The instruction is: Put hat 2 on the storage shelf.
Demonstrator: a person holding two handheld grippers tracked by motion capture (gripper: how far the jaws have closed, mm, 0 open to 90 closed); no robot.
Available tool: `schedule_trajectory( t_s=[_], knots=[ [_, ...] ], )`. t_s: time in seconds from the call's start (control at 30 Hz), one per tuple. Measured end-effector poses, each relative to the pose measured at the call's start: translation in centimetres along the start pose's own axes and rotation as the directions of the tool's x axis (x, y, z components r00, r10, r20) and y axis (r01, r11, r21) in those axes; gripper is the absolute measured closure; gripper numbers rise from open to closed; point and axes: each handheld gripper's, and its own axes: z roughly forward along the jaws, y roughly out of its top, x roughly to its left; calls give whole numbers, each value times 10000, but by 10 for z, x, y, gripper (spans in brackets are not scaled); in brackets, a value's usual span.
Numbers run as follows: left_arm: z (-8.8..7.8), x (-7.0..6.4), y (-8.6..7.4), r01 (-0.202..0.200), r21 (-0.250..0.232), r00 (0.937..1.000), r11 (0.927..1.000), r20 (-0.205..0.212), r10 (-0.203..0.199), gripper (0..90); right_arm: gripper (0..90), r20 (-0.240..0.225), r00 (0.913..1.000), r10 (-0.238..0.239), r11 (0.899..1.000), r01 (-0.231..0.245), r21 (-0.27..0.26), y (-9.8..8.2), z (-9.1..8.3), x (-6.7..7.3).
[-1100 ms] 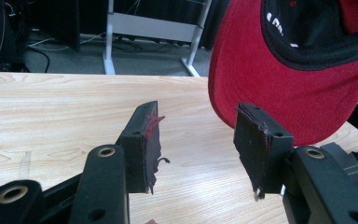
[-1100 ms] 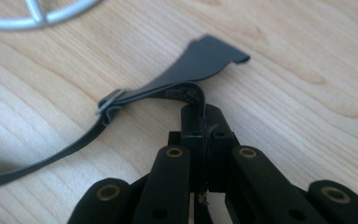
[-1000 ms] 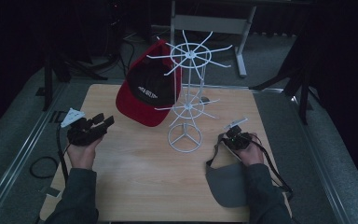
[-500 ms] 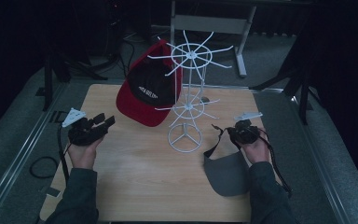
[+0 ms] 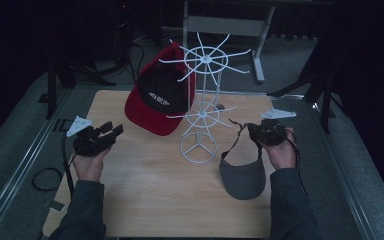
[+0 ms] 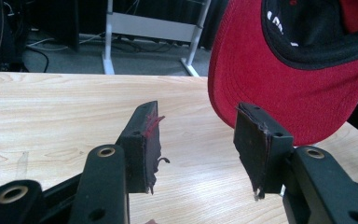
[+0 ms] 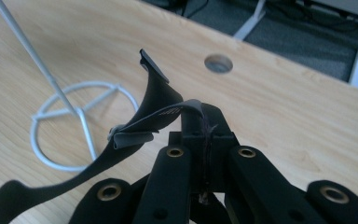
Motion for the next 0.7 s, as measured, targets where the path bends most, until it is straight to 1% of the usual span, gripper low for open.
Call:
schedule_trajectory(
  t_s=[0.07, 0.13, 0.4, 0.57, 0.7],
  knots=[
    [0, 0, 0, -8, 9, 10000, 10000, -6, 8, 510, 897, -25, 10000, 20, 9997, -20, -236, 5, -5, 1],
    [0, 0, 0, -14, 9, 10000, 10000, -17, 14, 510, 897, -24, 10000, -3, 9994, 3, -353, 8, -9, 2],
    [0, 0, -1, -9, 7, 10000, 10000, 1, 9, 510, 897, -10, 9996, -266, 9974, 264, -669, 22, -21, 5],
    [0, 1, -1, 2, 20, 10000, 10000, -4, -2, 510, 897, -76, 9996, -277, 9961, 269, -837, 28, -25, 1],
    [0, 1, -1, -4, 28, 10000, 10000, -6, 4, 511, 897, -202, 9997, -133, 9945, 112, -1045, 33, -31, -6]
  ],
)
